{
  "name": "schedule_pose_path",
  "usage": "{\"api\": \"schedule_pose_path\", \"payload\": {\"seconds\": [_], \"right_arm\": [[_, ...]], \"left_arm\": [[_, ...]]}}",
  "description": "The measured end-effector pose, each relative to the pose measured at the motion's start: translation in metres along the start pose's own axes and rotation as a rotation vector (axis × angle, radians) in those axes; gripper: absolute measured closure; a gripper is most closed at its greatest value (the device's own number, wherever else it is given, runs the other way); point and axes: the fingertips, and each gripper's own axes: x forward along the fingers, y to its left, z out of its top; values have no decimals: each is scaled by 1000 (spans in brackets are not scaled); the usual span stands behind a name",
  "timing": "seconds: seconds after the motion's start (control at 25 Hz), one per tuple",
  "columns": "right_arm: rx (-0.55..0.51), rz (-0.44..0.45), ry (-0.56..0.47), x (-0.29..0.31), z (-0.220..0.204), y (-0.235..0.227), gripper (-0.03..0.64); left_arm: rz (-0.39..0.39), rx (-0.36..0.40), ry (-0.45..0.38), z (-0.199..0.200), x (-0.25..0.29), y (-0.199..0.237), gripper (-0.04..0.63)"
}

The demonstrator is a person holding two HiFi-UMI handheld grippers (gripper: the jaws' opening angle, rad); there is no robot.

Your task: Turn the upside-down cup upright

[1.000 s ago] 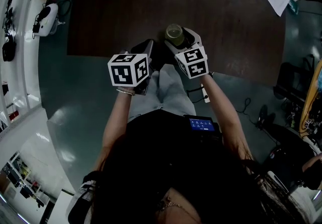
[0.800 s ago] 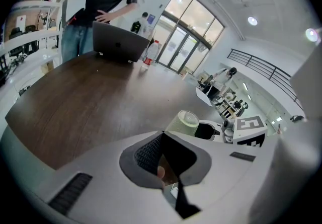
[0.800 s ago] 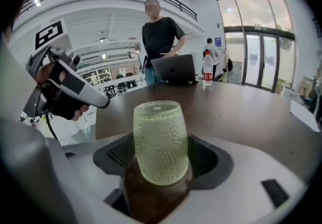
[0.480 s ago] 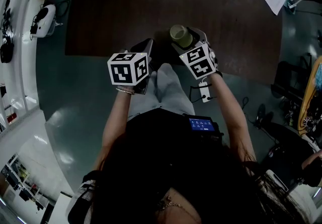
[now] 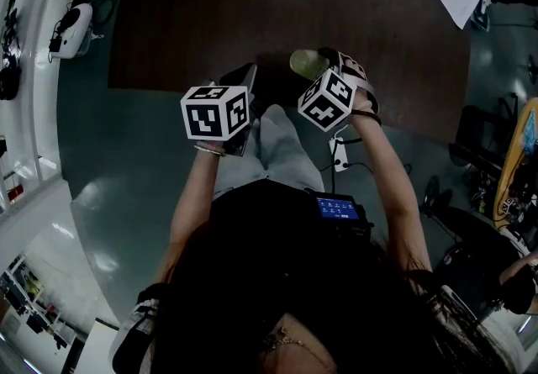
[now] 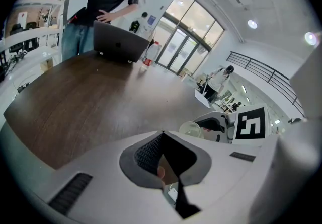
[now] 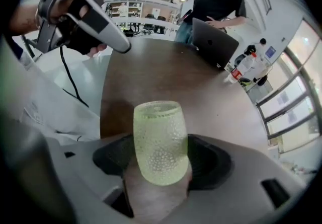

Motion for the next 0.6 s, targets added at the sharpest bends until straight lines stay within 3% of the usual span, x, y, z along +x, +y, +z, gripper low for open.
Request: {"api": "schedule_pose_path", "payload": {"seconds": [0.36, 0.6], "right_arm": [[-168, -11, 100, 9, 7, 9, 275], [-230, -1, 107, 18, 19, 16, 284]], "left_arm": [[5, -8, -1, -1, -3, 1, 594], [10, -15, -4, 0, -4, 4, 594]]}}
